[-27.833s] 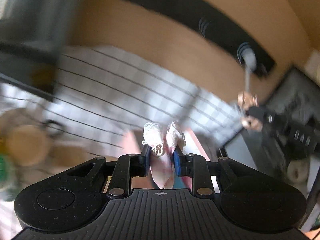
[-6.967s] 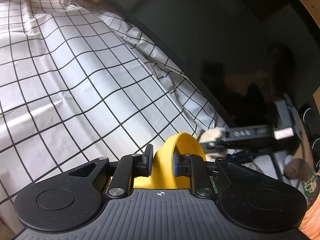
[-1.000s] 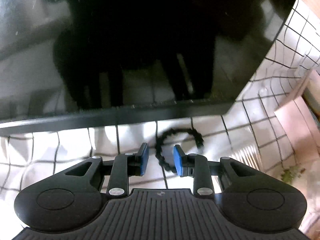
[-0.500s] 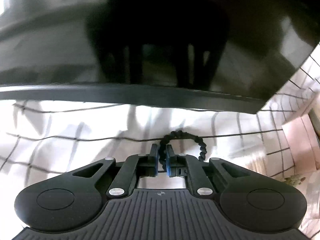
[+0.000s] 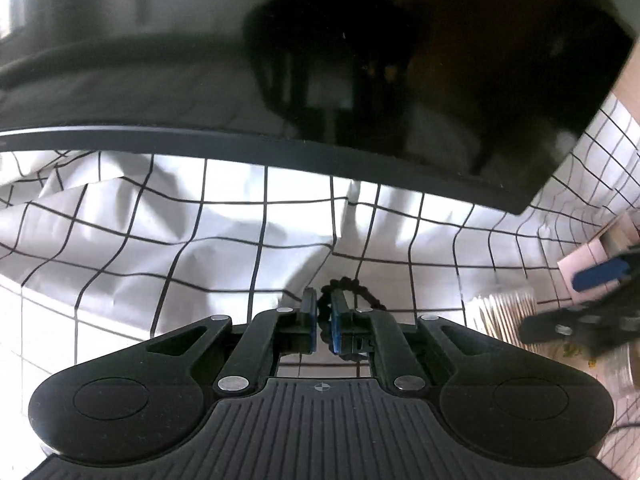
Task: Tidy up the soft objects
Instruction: 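Grasp the clear bag of cotton swabs with the right tool while the left tool grasps the black beaded bracelet, then lift and carry the swab bag and bracelet over the pink box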
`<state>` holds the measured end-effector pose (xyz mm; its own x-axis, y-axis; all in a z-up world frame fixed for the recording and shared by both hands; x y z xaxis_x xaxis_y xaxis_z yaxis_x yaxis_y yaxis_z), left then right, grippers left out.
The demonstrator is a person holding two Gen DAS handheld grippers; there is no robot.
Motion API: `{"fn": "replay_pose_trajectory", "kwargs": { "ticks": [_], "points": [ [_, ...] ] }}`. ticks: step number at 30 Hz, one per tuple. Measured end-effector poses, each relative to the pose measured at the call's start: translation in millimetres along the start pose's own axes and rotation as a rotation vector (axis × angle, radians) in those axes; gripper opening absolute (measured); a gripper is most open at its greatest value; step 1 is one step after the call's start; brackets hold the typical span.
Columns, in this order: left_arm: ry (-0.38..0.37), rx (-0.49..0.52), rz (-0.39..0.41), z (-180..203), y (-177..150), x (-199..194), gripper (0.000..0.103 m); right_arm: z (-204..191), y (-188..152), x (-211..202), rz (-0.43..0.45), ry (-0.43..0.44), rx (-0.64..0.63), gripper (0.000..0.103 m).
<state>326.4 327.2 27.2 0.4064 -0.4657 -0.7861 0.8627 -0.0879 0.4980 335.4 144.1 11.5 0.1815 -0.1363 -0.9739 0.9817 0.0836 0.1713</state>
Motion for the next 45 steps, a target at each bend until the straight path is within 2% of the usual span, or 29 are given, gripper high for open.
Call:
{"fn": "replay_pose_trajectory", "kwargs": {
  "ticks": [3,8,10,13,16,22,27,31,38,45],
  "points": [
    [-0.01,0.003,0.001,-0.5,-8.7,0.7,0.009,-6.4,4.9,14.0,-0.03,-0.042,-0.005,0.103],
    [-0.032,-0.014,0.023,-3.2,-15.3,-2.9,0.009,-18.4,7.0,31.2,-0.065,-0.056,-0.023,0.102],
    [-0.028,-0.011,0.028,-3.0,-15.9,-4.5,0.009,-24.4,4.4,35.6,-0.071,-0.056,-0.043,0.097],
    [-0.027,-0.01,0.036,-3.4,-16.0,-6.1,0.009,-29.3,-2.6,38.6,-0.076,-0.037,-0.082,0.081],
    [-0.021,-0.01,0.038,-1.6,-16.2,-7.6,0.009,-31.7,-9.7,32.4,-0.051,-0.007,-0.111,0.075],
    [-0.005,0.037,0.077,18.4,-10.2,-31.9,0.009,-22.9,-23.2,-20.8,0.059,0.1,-0.11,0.073],
    [0.032,0.085,0.172,46.0,-9.9,-88.7,0.009,-10.7,-34.8,-85.9,0.199,0.157,-0.129,0.073],
    [0.062,0.096,0.244,72.7,-24.1,-135.9,0.009,-6.7,-47.0,-131.7,0.297,0.198,-0.152,0.073],
    [0.085,0.121,0.309,127.2,-55.5,-186.2,0.009,22.7,-102.4,-195.0,0.485,0.22,-0.222,0.073],
    [0.073,0.182,0.332,194.9,-70.8,-195.7,0.009,82.8,-159.9,-236.5,0.608,0.237,-0.232,0.073]
  ]
}}
Point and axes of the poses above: each gripper's, at about its wrist camera, not at the fingertips, and x roughly the way its jaws point, z to its right, y to its top, the point moved 4 cm from there along x, roughly the way its jaws point, and after that the axes turned 13 degrees about -y, right-handed, at the moved point
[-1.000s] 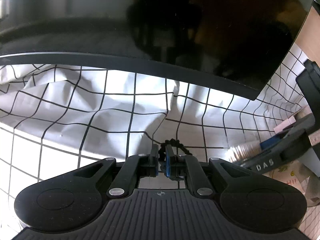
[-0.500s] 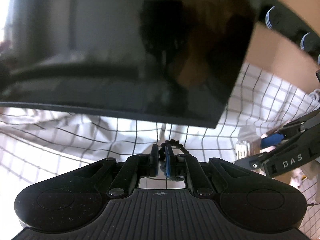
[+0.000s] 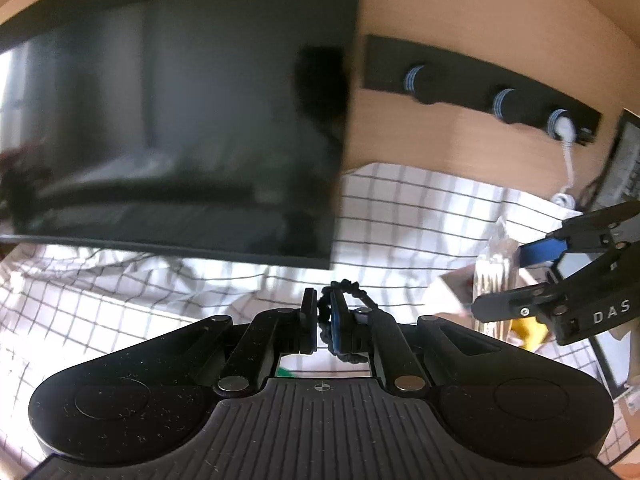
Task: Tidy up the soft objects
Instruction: 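Lift and carry the swab bag and bracelet over the pink box, then open both tools to drop the swab bag and bracelet into the box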
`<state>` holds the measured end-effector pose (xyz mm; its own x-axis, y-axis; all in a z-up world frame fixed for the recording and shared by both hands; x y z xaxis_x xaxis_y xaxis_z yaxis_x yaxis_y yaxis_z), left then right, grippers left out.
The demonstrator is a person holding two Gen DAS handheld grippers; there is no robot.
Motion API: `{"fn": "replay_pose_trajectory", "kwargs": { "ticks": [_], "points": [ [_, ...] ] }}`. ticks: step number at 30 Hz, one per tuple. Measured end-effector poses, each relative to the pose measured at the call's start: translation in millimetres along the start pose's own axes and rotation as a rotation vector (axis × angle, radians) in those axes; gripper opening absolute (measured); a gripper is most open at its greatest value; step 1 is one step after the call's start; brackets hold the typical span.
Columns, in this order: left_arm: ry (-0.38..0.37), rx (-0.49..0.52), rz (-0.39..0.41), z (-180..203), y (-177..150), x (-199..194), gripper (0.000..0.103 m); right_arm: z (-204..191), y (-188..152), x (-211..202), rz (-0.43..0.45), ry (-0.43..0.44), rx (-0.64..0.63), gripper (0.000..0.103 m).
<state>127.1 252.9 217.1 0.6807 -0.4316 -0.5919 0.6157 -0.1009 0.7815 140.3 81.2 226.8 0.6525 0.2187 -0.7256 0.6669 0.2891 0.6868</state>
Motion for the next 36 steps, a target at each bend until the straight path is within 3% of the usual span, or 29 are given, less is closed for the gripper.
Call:
{"fn": "replay_pose_trajectory", "kwargs": {
  "ticks": [8,18,22,28,32,36],
  "points": [
    [-0.101,0.046,-0.04,78.4,-11.5,39.5,0.009,70.1,-47.1,-32.1,0.035,-0.065,0.066,0.073],
    [-0.243,0.046,-0.123,151.6,-24.0,137.9,0.009,168.8,-91.0,-21.0,0.005,-0.177,0.28,0.073],
    [-0.279,-0.025,-0.127,168.6,-35.5,180.8,0.009,201.9,-100.3,-13.1,0.028,-0.223,0.385,0.073],
    [-0.245,-0.143,-0.077,169.6,-33.1,232.1,0.009,230.4,-107.9,17.2,0.015,-0.224,0.5,0.073],
    [-0.161,-0.097,-0.096,164.7,-35.9,253.0,0.009,234.4,-103.2,53.8,-0.034,-0.191,0.539,0.074],
    [-0.114,-0.068,-0.132,156.8,-45.4,261.7,0.011,231.1,-99.4,84.0,-0.057,-0.221,0.574,0.074]
  ]
}}
Point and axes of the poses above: each gripper's, at about its wrist camera, not at the fingertips, and x roughly the way its jaws point, z to its right, y to its top, the point moved 4 cm from there along x, roughly the way its jaws point, and after that the axes turned 13 degrees about -y, right-handed, at the moved point
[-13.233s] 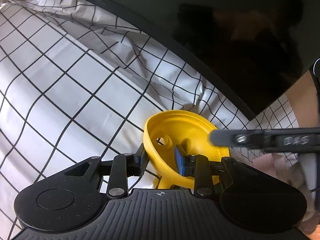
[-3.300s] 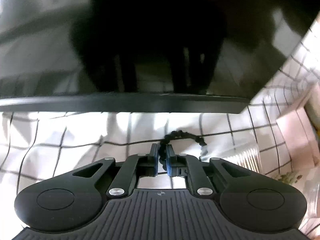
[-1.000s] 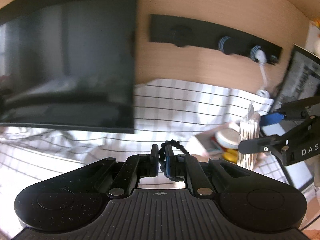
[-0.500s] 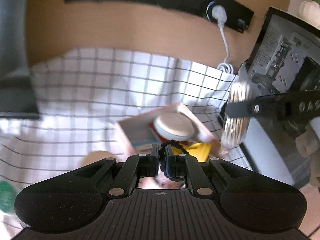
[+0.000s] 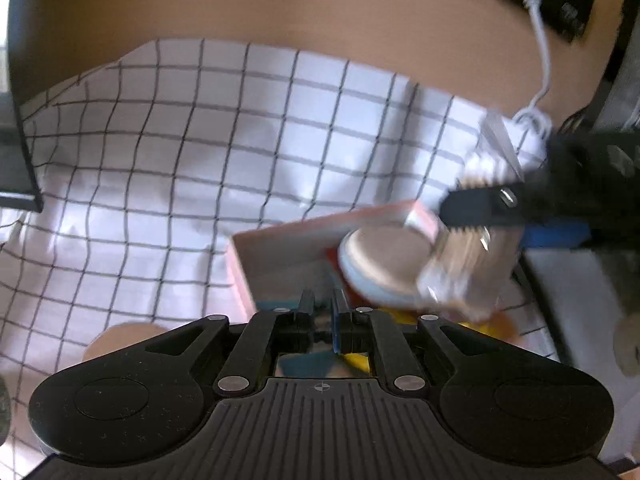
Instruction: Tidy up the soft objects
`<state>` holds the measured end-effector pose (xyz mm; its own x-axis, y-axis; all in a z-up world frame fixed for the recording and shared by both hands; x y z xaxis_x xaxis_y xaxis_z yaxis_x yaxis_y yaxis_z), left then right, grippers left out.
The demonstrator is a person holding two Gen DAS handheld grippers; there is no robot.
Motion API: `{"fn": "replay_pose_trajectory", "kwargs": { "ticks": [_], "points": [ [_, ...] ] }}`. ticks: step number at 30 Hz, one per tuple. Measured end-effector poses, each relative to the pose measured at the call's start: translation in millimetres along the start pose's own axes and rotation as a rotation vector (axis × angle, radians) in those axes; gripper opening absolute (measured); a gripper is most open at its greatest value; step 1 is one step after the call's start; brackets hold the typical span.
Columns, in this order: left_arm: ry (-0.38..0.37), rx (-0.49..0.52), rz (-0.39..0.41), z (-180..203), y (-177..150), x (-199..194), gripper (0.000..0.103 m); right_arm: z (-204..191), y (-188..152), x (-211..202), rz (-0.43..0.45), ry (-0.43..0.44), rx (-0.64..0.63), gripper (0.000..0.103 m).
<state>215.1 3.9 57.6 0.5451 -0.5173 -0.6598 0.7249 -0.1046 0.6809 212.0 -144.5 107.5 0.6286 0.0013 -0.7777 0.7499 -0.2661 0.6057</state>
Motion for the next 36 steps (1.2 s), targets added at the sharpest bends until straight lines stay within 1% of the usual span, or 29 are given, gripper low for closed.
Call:
{"fn": "replay_pose_trajectory", "kwargs": {
  "ticks": [2,4,6,8,11,15,17,19,22,25,26,27,28,29,32,34,35,36],
  "points": [
    [-0.021,0.018,0.023,-2.7,-5.5,-0.9,0.014,-6.6,0.3,18.3,-0.035,0.0,0.001,0.074],
    [-0.02,0.053,0.037,-1.3,-8.5,-0.9,0.014,-15.7,0.1,36.7,-0.083,0.006,-0.009,0.074],
    [-0.008,0.067,0.024,-0.1,-9.5,1.4,0.013,-22.8,-1.1,52.1,-0.12,0.0,-0.013,0.074],
    [-0.004,0.056,0.002,-2.7,-10.7,4.0,0.013,-28.4,-3.0,66.0,-0.149,-0.009,-0.014,0.074],
    [-0.021,0.032,-0.016,-7.5,-13.3,2.5,0.013,-38.1,-5.1,83.8,-0.184,-0.023,-0.055,0.074],
    [-0.047,-0.002,-0.01,-8.7,-12.1,-5.5,0.013,-47.6,-6.1,88.2,-0.161,-0.063,-0.114,0.075],
    [-0.067,-0.013,-0.006,-8.0,-10.9,-9.7,0.014,-47.4,-6.2,83.4,-0.162,-0.033,-0.098,0.076],
    [-0.084,-0.03,0.0,-7.7,-11.3,-15.8,0.013,-45.5,-4.2,74.0,-0.154,-0.004,-0.08,0.081],
    [-0.102,-0.042,0.013,-7.2,-14.4,-27.6,0.013,-42.0,-1.1,55.5,-0.104,-0.008,-0.049,0.083],
    [-0.138,-0.065,0.046,-10.2,-22.4,-46.1,0.013,-38.8,-0.6,46.5,-0.071,-0.015,-0.006,0.082],
    [-0.148,-0.069,0.053,-12.0,-27.6,-53.2,0.013,-40.1,-0.8,46.2,-0.067,-0.023,-0.004,0.08],
    [-0.153,-0.071,0.056,-14.4,-33.4,-59.6,0.013,-42.2,-1.0,47.7,-0.066,-0.036,-0.007,0.072],
    [-0.153,-0.072,0.056,-17.2,-40.5,-66.1,0.013,-45.8,-0.8,50.0,-0.067,-0.049,-0.017,0.066],
    [-0.152,-0.072,0.053,-20.8,-48.5,-72.7,0.013,-51.6,-1.8,54.8,-0.077,-0.058,-0.037,0.055],
    [-0.139,-0.078,0.028,-35.5,-69.6,-88.5,0.013,-70.8,-8.8,76.4,-0.126,-0.101,-0.087,0.054],
    [-0.131,-0.091,0.007,-49.4,-83.0,-98.1,0.013,-76.6,-18.1,95.4,-0.188,-0.107,-0.07,0.055],
    [-0.13,-0.102,0.001,-57.6,-89.3,-102.8,0.013,-76.0,-21.9,101.0,-0.192,-0.118,-0.047,0.057],
    [-0.13,-0.113,-0.005,-65.2,-93.9,-106.1,0.013,-75.4,-23.0,101.2,-0.172,-0.12,-0.031,0.057]
  ]
}}
Point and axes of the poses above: each gripper's, at about its wrist camera, not at the fingertips, and x roughly the way its jaws point, z to its right, y to its top, the point moved 4 cm from there along x, roughly the way its jaws point, and after that the axes turned 13 degrees about -y, right-handed, at the moved point
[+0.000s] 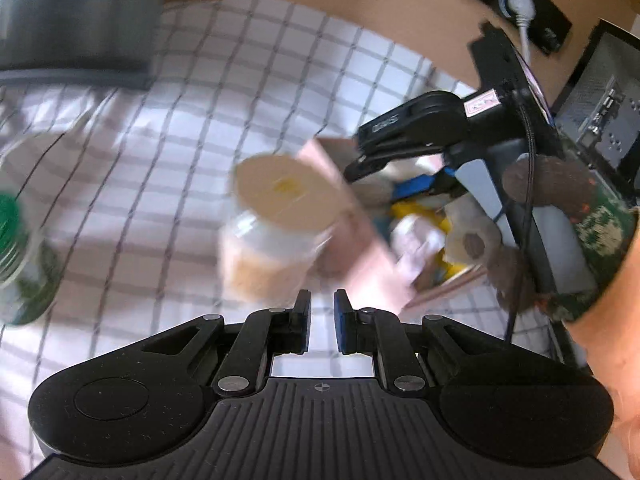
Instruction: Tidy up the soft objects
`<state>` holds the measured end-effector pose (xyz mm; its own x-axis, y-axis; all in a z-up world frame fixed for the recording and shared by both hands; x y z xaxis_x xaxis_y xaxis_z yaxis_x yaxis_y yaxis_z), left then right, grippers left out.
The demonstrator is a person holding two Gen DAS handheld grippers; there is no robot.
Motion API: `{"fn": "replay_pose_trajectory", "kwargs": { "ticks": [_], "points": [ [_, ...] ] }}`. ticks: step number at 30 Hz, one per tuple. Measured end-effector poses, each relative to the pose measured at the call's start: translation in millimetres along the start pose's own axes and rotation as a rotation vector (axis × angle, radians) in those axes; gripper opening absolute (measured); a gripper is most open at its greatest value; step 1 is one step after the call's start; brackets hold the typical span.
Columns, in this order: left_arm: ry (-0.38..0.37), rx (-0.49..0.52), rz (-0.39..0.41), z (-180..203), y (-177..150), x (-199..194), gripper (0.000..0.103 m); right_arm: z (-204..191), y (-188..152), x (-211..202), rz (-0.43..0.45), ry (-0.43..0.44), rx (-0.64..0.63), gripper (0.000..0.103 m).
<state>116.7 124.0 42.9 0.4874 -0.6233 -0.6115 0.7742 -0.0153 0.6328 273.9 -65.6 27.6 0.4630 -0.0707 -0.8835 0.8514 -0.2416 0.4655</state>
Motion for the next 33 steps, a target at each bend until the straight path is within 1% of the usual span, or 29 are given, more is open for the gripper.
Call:
{"fn": "replay_pose_trajectory", "kwargs": {
  "ticks": [3,5,7,8,9,11,14,16,18,20,22,24,26,27,29,31,33],
  "points": [
    [-0.008,-0.014,-0.016,-18.8,-12.1,-6.5,0.013,5.4,-6.0,-15.0,0.052,-0.018,-0.014,0.057],
    [-0.001,0.008,-0.03,-25.8,-23.4,-6.0,0.013,12.4,-16.1,-38.5,0.126,-0.04,-0.033,0.058],
    [0.022,0.029,-0.048,-30.6,-33.7,-2.5,0.013,23.9,-32.5,-65.6,0.192,-0.05,-0.055,0.069],
    [0.037,0.034,-0.053,-31.8,-39.8,-1.9,0.013,31.4,-42.6,-78.9,0.223,-0.047,-0.062,0.076],
    [0.051,0.036,-0.054,-31.5,-45.3,-1.2,0.013,40.0,-51.6,-90.1,0.249,-0.042,-0.069,0.081],
    [0.076,0.032,-0.046,-27.9,-54.8,-1.1,0.013,58.3,-76.7,-112.5,0.297,-0.024,-0.101,0.085],
    [0.14,0.022,-0.005,-16.8,-68.2,-0.1,0.014,80.0,-107.2,-126.0,0.334,-0.011,-0.162,0.09],
    [0.179,0.024,0.0,-7.8,-77.2,7.2,0.015,91.2,-128.0,-121.7,0.34,0.011,-0.214,0.09],
    [0.224,0.02,0.042,3.1,-82.7,12.3,0.015,96.1,-146.6,-111.0,0.318,0.009,-0.262,0.09],
    [0.205,0.012,0.065,16.0,-87.3,18.7,0.016,102.0,-163.4,-95.2,0.29,0.013,-0.323,0.09],
    [0.19,0.058,0.078,30.4,-90.7,27.8,0.016,107.2,-175.1,-80.4,0.276,-0.002,-0.36,0.09],
    [0.213,0.09,0.094,43.0,-93.3,35.8,0.016,111.9,-180.8,-66.2,0.24,0.003,-0.368,0.09],
    [0.234,0.088,0.123,51.6,-96.0,40.5,0.019,117.9,-183.5,-55.0,0.211,0.041,-0.359,0.09],
    [0.25,0.094,0.139,55.5,-98.3,42.4,0.019,120.5,-183.8,-48.5,0.199,0.041,-0.351,0.093],
    [0.302,0.113,0.172,62.7,-104.0,46.6,0.021,124.3,-183.5,-43.6,0.234,0.016,-0.336,0.099],
    [0.35,0.142,0.195,73.7,-109.7,53.8,0.022,125.4,-181.5,-39.0,0.239,0.003,-0.324,0.101],
    [0.352,0.137,0.205,80.2,-111.5,57.7,0.022,123.4,-178.4,-35.3,0.25,-0.016,-0.325,0.103]
  ]
}}
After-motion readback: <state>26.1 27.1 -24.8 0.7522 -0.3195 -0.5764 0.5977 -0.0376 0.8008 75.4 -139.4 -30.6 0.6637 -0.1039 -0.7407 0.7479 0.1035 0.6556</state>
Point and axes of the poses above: each gripper's, at about its wrist camera, not at the fingertips, and x roughly the way its jaws point, z to its right, y to its top, the point moved 4 cm from there along x, roughly the way its jaws point, and after that the axes turned 13 degrees about -y, right-handed, at the moved point
